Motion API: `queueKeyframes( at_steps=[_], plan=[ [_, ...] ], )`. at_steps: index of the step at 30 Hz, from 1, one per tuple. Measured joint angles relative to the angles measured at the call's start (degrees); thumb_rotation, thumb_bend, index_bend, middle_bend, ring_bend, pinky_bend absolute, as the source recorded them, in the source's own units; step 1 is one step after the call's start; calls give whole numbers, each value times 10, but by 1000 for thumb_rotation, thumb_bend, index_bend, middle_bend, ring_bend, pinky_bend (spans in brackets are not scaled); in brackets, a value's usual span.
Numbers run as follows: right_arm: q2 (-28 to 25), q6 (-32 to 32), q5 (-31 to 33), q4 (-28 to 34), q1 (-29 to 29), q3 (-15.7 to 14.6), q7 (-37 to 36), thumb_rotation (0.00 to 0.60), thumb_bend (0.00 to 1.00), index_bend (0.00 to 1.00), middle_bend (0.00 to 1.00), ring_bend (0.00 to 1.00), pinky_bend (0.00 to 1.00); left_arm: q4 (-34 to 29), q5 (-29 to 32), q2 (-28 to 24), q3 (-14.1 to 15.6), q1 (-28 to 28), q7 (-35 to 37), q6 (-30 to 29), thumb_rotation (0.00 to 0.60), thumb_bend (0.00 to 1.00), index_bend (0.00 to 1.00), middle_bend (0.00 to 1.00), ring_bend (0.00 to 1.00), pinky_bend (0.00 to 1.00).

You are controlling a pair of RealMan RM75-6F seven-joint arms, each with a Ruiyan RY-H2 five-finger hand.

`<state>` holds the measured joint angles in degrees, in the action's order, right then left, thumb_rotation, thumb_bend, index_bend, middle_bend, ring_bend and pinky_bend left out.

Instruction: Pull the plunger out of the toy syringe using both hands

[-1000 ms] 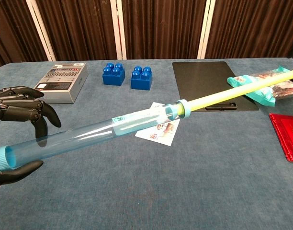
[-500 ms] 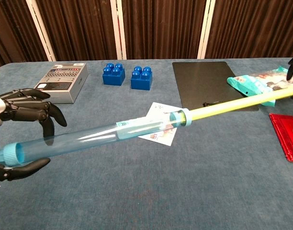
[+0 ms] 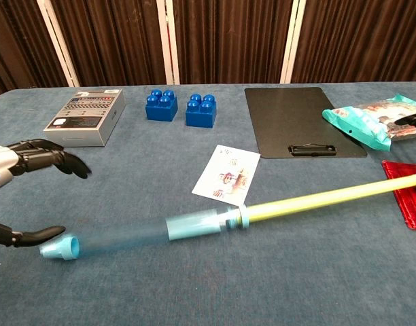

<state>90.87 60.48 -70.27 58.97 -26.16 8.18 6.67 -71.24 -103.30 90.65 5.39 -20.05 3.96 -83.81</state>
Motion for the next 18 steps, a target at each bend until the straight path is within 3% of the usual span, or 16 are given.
queueKeyframes(
  at_steps=[6, 11, 18],
  plan=[
    [-29, 2, -21, 58, 15, -30, 15, 600, 0, 0, 0, 0, 0, 5, 15, -17, -1, 11, -3, -7, 600, 157, 80, 201, 207, 122],
    [-80, 9, -38, 152, 31, -54, 37, 600, 0, 0, 0, 0, 0, -19, 27, -50, 0, 14, 4, 0, 600, 145, 80, 160, 170, 122],
    [-163, 92, -88, 309, 67, -75, 85, 600, 0, 0, 0, 0, 0, -99, 37, -119, 6, 27, -36, -3, 600, 136, 80, 108, 123, 117]
  ],
)
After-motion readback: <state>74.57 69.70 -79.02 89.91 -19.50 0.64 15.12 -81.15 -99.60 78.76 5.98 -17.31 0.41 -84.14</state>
